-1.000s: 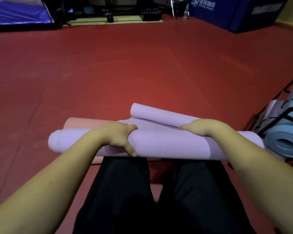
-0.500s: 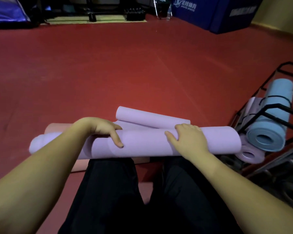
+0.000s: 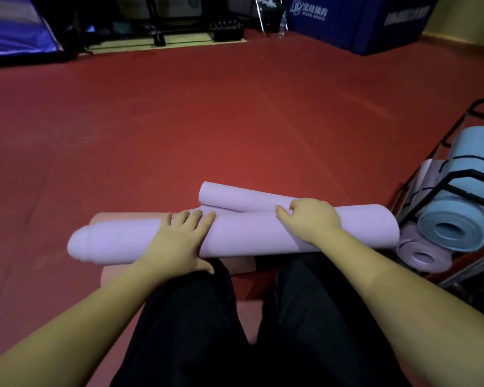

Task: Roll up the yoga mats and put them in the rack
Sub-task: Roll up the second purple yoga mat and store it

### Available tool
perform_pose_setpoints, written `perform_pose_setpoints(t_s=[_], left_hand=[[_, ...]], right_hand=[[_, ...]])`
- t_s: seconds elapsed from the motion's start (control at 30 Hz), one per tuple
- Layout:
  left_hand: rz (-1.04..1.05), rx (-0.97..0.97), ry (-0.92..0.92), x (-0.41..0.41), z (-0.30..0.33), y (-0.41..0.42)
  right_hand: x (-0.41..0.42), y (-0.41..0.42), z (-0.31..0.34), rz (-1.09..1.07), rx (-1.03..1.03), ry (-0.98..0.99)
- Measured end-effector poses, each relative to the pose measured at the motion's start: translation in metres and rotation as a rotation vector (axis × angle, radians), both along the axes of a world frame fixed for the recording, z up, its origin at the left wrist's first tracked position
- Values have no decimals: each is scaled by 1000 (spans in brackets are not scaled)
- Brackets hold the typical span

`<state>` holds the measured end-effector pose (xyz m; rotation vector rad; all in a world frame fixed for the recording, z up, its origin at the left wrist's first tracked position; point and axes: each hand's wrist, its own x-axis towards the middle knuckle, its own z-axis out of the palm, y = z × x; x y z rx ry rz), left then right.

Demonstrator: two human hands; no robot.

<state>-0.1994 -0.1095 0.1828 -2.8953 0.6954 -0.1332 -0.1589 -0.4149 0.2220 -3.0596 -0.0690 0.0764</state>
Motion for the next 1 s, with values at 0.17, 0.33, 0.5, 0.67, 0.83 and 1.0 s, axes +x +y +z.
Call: perform_pose_setpoints(t_s=[0.17, 0.33, 0.5, 0.67, 0.83, 1.0], left_hand=[[52, 68, 40, 4, 22, -11], [-37, 10, 267, 5, 73, -16], [12, -107, 575, 4, 78, -22], [115, -257, 845, 21, 73, -19], [242, -485, 1146, 47, 69, -9], [319, -558, 1358, 63, 65, -10]], right_hand=[[-1, 0, 14, -18, 17, 77], [-4, -15, 33, -43, -2, 295], [-2, -23, 40, -95, 59, 559], [6, -17, 34, -27, 88, 496], [-7, -16, 18, 103, 100, 30], [-36, -13, -19, 115, -32, -265]])
